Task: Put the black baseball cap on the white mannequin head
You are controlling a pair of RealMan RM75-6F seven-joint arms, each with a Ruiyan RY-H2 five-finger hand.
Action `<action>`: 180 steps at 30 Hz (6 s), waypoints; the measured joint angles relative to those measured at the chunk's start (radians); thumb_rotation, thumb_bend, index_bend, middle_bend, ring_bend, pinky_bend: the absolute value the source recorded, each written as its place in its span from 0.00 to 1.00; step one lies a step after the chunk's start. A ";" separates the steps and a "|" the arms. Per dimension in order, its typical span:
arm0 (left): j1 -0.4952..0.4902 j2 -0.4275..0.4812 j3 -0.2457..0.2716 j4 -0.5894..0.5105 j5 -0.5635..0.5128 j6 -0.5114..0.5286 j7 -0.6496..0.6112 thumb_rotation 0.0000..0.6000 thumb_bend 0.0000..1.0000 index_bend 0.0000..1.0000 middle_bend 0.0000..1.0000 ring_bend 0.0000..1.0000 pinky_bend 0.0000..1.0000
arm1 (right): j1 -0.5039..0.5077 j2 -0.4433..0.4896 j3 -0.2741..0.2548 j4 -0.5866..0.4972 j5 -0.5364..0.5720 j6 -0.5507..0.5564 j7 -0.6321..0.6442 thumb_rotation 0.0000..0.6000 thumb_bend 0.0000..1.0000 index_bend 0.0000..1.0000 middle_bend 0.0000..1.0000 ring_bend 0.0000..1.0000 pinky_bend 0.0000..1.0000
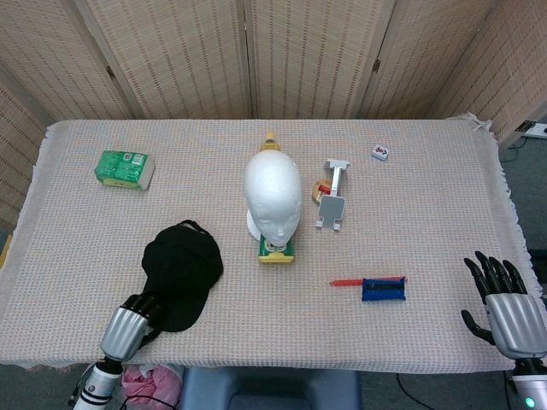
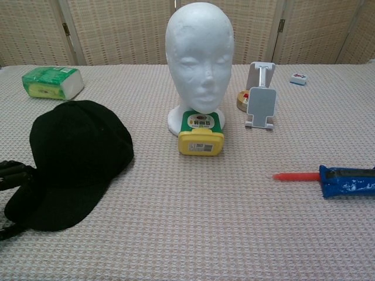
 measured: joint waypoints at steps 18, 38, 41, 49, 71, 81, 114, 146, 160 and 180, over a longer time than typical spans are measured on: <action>-0.008 -0.088 -0.075 0.131 -0.096 0.053 -0.055 1.00 0.37 0.67 0.62 0.50 0.62 | -0.004 -0.002 -0.012 -0.006 -0.020 0.003 -0.017 1.00 0.25 0.00 0.00 0.00 0.00; -0.055 -0.083 -0.098 0.157 -0.122 0.199 0.041 1.00 0.45 0.70 0.67 0.55 0.69 | -0.003 0.001 -0.017 -0.011 -0.025 -0.004 -0.022 1.00 0.25 0.00 0.00 0.00 0.00; -0.066 -0.077 -0.108 0.149 -0.131 0.228 0.060 1.00 0.45 0.70 0.67 0.55 0.69 | -0.003 0.001 -0.019 -0.013 -0.030 -0.003 -0.022 1.00 0.25 0.00 0.00 0.00 0.00; -0.095 -0.039 -0.118 0.127 -0.136 0.294 0.104 1.00 0.45 0.70 0.67 0.55 0.69 | -0.006 0.007 -0.021 -0.014 -0.036 0.002 -0.013 1.00 0.25 0.00 0.00 0.00 0.00; -0.206 0.180 -0.179 -0.107 -0.147 0.354 0.203 1.00 0.45 0.68 0.67 0.55 0.69 | -0.006 0.006 -0.008 -0.015 -0.011 0.002 -0.017 1.00 0.25 0.00 0.00 0.00 0.00; -0.301 0.308 -0.191 -0.284 -0.107 0.281 0.302 1.00 0.45 0.68 0.67 0.55 0.69 | 0.001 -0.004 0.014 -0.015 0.040 -0.007 -0.032 1.00 0.25 0.00 0.00 0.00 0.00; -0.578 0.463 -0.324 -0.501 -0.091 -0.024 0.420 1.00 0.45 0.67 0.67 0.54 0.69 | 0.030 -0.005 0.066 0.002 0.151 -0.036 -0.014 1.00 0.25 0.00 0.00 0.00 0.00; -0.805 0.392 -0.363 -0.329 -0.175 -0.253 0.325 1.00 0.45 0.66 0.67 0.54 0.69 | 0.069 -0.009 0.100 0.032 0.242 -0.087 0.004 1.00 0.25 0.00 0.00 0.00 0.00; -0.815 0.488 -0.371 -0.648 -0.189 -0.279 0.582 1.00 0.45 0.66 0.67 0.54 0.69 | 0.066 0.015 0.081 0.025 0.202 -0.093 0.053 1.00 0.25 0.00 0.00 0.00 0.00; -0.689 0.486 -0.321 -1.134 -0.178 -0.216 1.110 1.00 0.45 0.66 0.67 0.54 0.69 | 0.024 0.094 0.019 0.010 0.020 -0.028 0.226 1.00 0.25 0.00 0.00 0.00 0.00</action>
